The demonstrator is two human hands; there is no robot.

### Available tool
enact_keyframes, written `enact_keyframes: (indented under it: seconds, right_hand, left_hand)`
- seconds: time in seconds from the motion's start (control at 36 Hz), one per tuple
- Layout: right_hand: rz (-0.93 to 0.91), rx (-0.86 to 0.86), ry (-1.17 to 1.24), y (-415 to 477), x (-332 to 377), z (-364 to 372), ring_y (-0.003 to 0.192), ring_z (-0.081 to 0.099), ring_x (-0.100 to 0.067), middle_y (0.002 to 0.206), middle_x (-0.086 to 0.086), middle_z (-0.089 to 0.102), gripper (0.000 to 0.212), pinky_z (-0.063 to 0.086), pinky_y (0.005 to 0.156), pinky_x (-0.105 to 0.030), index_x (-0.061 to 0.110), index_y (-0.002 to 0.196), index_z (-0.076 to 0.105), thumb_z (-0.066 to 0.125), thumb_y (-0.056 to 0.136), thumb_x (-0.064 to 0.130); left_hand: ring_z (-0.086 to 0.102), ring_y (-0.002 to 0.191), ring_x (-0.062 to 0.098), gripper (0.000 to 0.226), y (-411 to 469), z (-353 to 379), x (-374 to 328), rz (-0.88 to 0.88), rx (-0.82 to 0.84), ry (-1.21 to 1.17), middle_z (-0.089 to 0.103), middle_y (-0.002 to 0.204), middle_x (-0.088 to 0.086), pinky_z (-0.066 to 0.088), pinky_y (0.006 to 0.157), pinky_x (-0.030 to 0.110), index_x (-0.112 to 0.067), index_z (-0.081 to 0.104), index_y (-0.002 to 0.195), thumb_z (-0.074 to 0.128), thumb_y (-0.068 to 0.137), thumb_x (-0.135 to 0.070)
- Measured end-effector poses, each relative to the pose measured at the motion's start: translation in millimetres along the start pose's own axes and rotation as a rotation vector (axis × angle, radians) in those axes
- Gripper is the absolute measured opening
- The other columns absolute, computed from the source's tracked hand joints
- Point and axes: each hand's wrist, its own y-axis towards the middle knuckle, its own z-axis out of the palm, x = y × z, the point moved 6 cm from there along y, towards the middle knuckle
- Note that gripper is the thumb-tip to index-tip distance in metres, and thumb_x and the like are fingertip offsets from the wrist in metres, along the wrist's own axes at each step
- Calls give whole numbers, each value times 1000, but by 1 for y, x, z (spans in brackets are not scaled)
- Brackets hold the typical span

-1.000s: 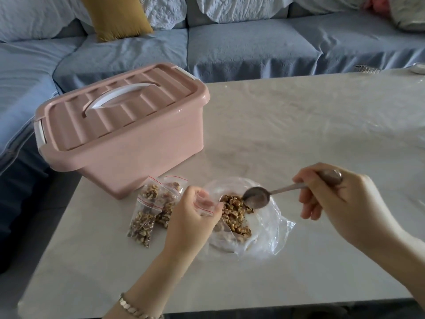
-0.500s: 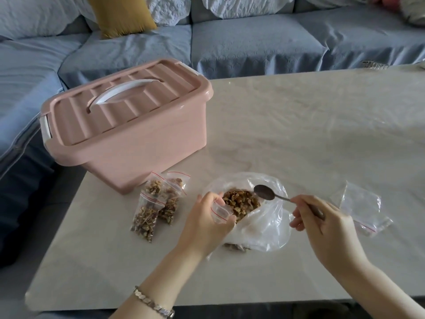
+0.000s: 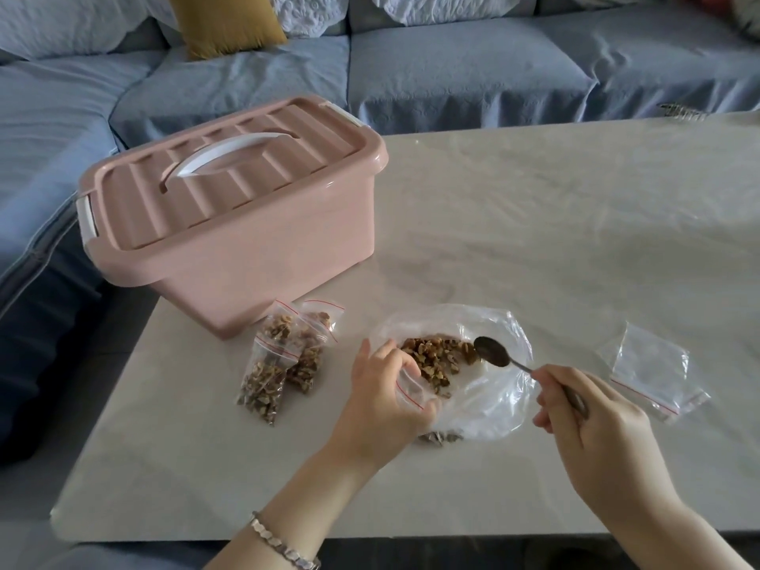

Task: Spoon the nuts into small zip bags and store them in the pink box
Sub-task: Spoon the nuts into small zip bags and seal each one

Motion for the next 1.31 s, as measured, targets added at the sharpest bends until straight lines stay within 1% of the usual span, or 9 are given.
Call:
enact_keyframes:
  seconds: [0.08,0.19,0.28,0.39,0.47,0.78,1.08,1.19,1.31]
  right_hand:
    - [34,-18,25,1,-4,1,68,59,6,68,12,58,61,45,56,-19,11,88,65,25,93,58]
    - [64,-61,56,-1,-9,0,69,59,10,67,0,61,46,40,63,2,6,89,65,35,94,41]
    - [128,-59,90,-1,-14,0,66,61,6,65,1,63,35,41,62,2,13,89,64,37,88,35]
    - [279,-64,210,-2,-26,4,58,64,-6,61,-2,61,16,47,57,-7,25,80,60,49,93,24]
    - [420,-67,340,-2,-33,8,54,65,-12,75,-2,64,25,51,54,-15,18,78,62,46,95,8]
    - [568,-75,520,-6,-40,6,47,63,-23,65,-11,63,26,52,47,-22,9,79,63,44,96,11]
    - [427,-131,427,-12,-18,-4,47,64,-18,65,-4,64,27,52,49,-23,17,76,63,44,95,13]
    - [289,-163,399,-11,-5,-9,49,64,-12,65,6,65,29,51,51,-16,34,73,63,45,95,34]
    - [150,-108,350,-12,1,-7,53,64,-6,70,8,63,34,49,53,-12,27,86,61,39,92,52]
  left_hand:
    - [-12,142,6,22,-4,7,-2,63,40,61,22,151,-1,-6,104,11,-27,48,88,67,78,-30]
    - [-29,124,-6,24,-9,15,-9,130,84,97,12,154,6,-17,101,9,-22,47,95,65,82,-31]
    - [-43,105,-21,26,-8,15,-11,162,79,104,16,153,8,-21,97,6,-14,51,100,63,83,-29]
    - [-31,125,-6,27,-4,17,-7,137,77,129,10,156,7,-14,106,16,-22,49,94,62,79,-40]
    - [-28,129,2,29,-3,20,-3,109,81,131,4,157,4,-1,110,29,-28,47,89,63,75,-48]
    - [-25,131,3,25,-5,21,1,117,97,130,1,157,4,0,107,23,-19,53,93,68,78,-31]
    - [-13,143,14,26,-8,22,4,170,59,158,8,156,7,-6,110,18,-17,52,89,72,75,-27]
    - [-13,143,15,28,-7,22,6,162,75,172,7,157,3,-4,109,19,-22,48,87,73,75,-25]
    - [-16,140,11,27,-6,22,7,154,79,174,6,157,3,-8,107,15,-16,53,91,73,75,-25]
